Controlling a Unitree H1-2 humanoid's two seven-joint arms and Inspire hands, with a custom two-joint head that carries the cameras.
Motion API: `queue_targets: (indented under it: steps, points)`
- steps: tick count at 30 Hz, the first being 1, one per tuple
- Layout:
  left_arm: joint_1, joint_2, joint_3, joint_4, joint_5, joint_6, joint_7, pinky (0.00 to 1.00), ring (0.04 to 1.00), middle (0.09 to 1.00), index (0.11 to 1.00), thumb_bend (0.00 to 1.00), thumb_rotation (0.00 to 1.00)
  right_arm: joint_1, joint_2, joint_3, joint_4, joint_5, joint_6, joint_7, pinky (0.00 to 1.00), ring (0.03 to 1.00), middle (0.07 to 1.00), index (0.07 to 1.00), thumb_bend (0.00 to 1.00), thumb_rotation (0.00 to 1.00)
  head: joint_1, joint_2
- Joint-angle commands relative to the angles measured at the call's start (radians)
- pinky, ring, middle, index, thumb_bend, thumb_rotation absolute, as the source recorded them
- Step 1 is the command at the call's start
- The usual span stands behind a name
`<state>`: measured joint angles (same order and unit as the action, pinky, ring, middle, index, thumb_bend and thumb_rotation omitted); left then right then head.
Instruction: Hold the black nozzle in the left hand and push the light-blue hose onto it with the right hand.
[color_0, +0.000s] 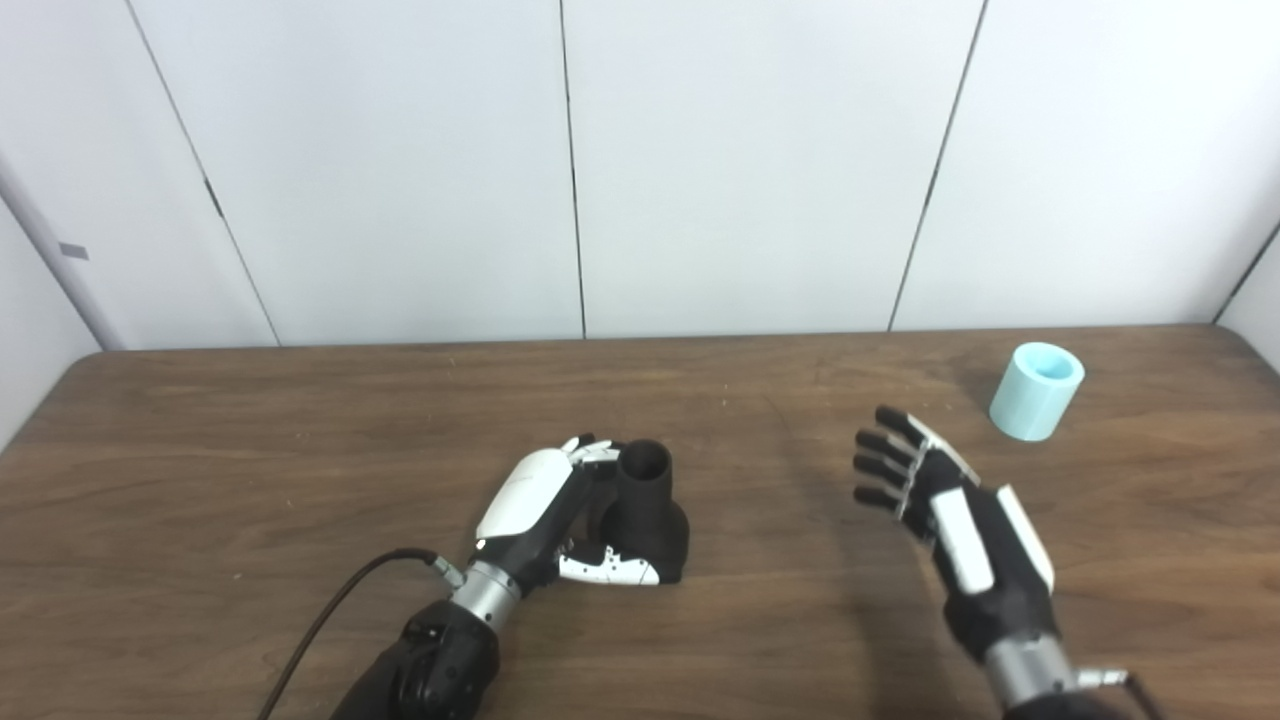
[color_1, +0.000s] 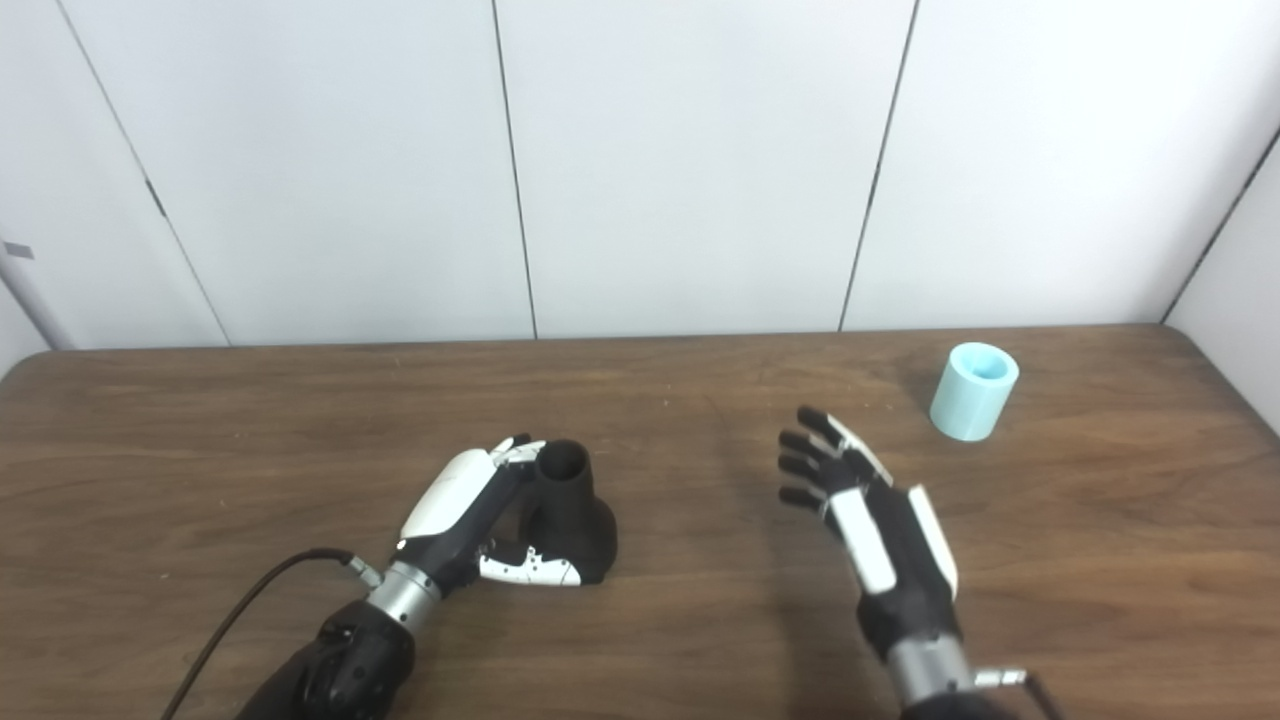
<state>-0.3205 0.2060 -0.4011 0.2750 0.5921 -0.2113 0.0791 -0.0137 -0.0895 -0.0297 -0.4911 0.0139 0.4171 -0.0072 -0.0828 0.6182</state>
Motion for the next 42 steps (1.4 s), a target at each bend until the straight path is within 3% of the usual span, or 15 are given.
queue_targets:
  steps: [1,10,17,24,27,31,34,37,42]
  points:
    - [0.189,-0.024,-0.048,0.188,0.013,-0.016,0.022,0.98,0.873,0.757,0.454,0.71,0.43,-0.114,-0.073,-0.035,-0.075,-0.015,-0.002,0.021,0.7,0.793,0.803,0.854,0.72,0.87,-0.003,0.001]
    - [0.182,-0.026,-0.047,0.201,-0.002,-0.005,-0.009,0.88,0.847,0.757,0.46,0.71,0.44,-0.242,-0.225,-0.088,-0.029,-0.048,-0.002,0.029,0.7,0.782,0.775,0.835,0.77,0.87,-0.01,0.001]
    - [0.184,-0.02,-0.052,0.189,-0.012,0.004,-0.042,0.88,0.846,0.758,0.459,0.71,0.45,-0.304,-0.322,-0.066,0.006,-0.232,-0.024,0.01,0.66,0.755,0.759,0.812,0.81,0.84,-0.005,0.002]
    - [0.188,-0.014,-0.053,0.177,-0.008,0.007,-0.055,0.88,0.844,0.758,0.459,0.72,0.45,-0.348,-0.475,0.001,0.067,-0.547,0.01,0.027,0.77,0.832,0.797,0.815,0.84,0.54,-0.007,0.005]
    - [0.191,-0.013,-0.054,0.174,-0.006,0.007,-0.056,0.88,0.844,0.758,0.459,0.72,0.45,-0.372,-0.528,0.02,0.104,-0.629,0.031,0.063,0.85,0.875,0.82,0.818,0.84,0.46,-0.006,0.005]
    - [0.195,-0.011,-0.055,0.165,-0.004,0.007,-0.058,0.88,0.844,0.758,0.458,0.72,0.45,-0.404,-0.569,0.017,0.149,-0.672,0.051,0.141,0.83,0.863,0.843,0.82,0.91,0.39,-0.004,0.006]
    - [0.196,-0.009,-0.055,0.165,-0.004,0.004,-0.058,0.88,0.844,0.758,0.458,0.72,0.45,-0.429,-0.585,0.014,0.18,-0.707,0.052,0.2,0.83,0.87,0.859,0.837,0.96,0.37,-0.005,0.004]
    - [0.195,-0.008,-0.055,0.17,-0.003,0.001,-0.056,0.88,0.846,0.758,0.458,0.72,0.46,-0.459,-0.603,0.016,0.223,-0.742,0.052,0.266,0.89,0.891,0.89,0.853,1.0,0.35,-0.004,0.003]
    - [0.197,-0.008,-0.058,0.168,0.0,-0.002,-0.054,0.88,0.845,0.758,0.458,0.72,0.46,-0.506,-0.623,0.029,0.311,-0.771,0.052,0.367,0.94,0.912,0.924,0.865,1.0,0.34,-0.008,0.002]
